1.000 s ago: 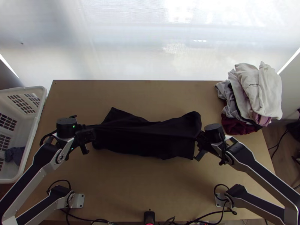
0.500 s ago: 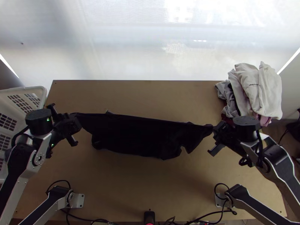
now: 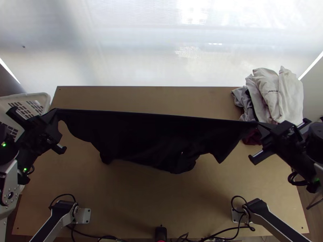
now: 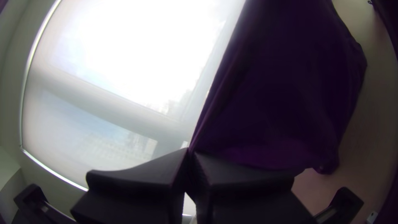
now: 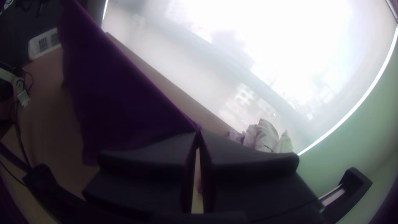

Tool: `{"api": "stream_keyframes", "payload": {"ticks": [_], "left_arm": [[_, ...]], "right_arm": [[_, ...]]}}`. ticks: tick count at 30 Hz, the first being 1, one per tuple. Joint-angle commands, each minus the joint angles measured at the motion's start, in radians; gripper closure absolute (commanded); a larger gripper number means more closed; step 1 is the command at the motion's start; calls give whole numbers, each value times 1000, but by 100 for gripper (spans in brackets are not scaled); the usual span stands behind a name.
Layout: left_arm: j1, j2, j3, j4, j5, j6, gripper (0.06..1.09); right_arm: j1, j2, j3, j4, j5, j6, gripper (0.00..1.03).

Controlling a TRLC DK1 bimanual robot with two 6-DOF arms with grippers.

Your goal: Fold the t-shirt

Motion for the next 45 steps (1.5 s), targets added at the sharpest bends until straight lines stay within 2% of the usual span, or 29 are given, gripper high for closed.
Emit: {"api": "stream_keyframes", "payload": {"ticks": [1,4,7,12,19,24,29,34,36,39,45], "left_arm": [[9,-93,65,15,-7,-36,95],[9,-130,76,50,-7,-72,95],[-8,-151,151,-26,-4,-218,97],[-36,-206,199,-149,-4,-319,97],[-39,-288,311,-350,-4,-397,97],[-33,-332,409,-487,-4,-397,97],[-21,-337,442,-529,6,-397,97],[61,-340,358,-505,147,-415,97],[108,-340,317,-462,234,-415,97],[207,-325,289,-410,377,-412,97],[329,-314,257,-413,631,-417,97]], "right_arm": [[-85,-3,185,-27,4,40,100],[-76,-24,208,-42,3,102,100],[-67,-54,219,-62,-14,209,100],[-70,-72,263,-123,-19,221,100],[-64,-109,323,-268,-66,224,100],[-64,-107,417,-372,-75,203,100],[-79,-119,412,-413,-115,209,100],[-114,-115,344,-366,-203,252,100],[-114,-96,326,-340,-213,266,100],[-107,-57,320,-330,-276,284,100],[-70,-23,289,-329,-322,296,100]]}}
